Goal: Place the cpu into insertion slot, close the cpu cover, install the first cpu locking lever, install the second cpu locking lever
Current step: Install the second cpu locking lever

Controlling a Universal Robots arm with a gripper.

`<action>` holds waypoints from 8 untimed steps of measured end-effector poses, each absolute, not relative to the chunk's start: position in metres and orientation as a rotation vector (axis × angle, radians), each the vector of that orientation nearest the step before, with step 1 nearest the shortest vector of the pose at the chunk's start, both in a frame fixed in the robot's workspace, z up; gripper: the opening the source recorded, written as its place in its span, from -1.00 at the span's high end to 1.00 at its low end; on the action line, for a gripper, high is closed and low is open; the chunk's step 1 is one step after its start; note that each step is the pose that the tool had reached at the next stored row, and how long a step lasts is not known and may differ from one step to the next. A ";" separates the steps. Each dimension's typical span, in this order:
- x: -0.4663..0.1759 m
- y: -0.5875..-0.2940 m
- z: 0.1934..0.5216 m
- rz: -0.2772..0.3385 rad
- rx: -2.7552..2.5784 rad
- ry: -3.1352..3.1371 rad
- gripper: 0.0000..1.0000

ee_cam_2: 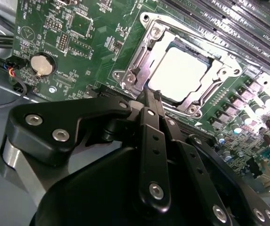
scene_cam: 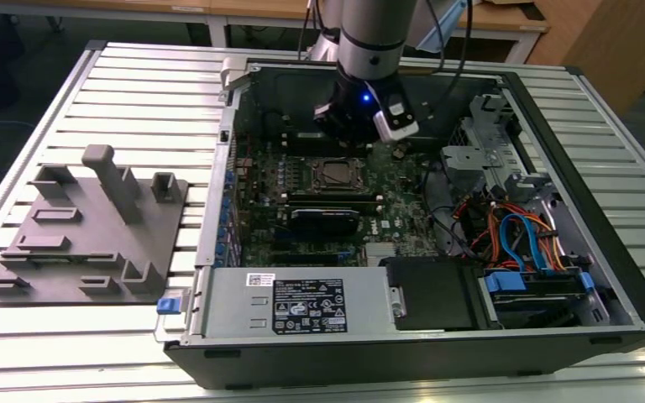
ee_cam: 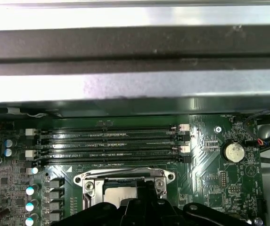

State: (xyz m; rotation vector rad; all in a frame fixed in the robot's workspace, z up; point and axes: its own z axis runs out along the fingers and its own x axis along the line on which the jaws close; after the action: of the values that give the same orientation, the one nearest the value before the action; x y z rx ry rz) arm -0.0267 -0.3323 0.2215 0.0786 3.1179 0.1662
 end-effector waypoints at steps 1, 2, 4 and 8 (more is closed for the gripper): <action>-0.027 -0.333 0.221 0.166 0.079 3.118 0.80; -0.027 -0.333 0.221 0.166 0.079 3.118 0.80; -0.027 -0.334 0.221 0.166 0.079 3.118 0.80; -0.027 -0.334 0.221 0.165 0.079 3.118 0.80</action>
State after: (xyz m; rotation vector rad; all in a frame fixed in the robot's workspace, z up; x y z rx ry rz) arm -0.0267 -0.3338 0.2213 0.0787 3.1179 0.1654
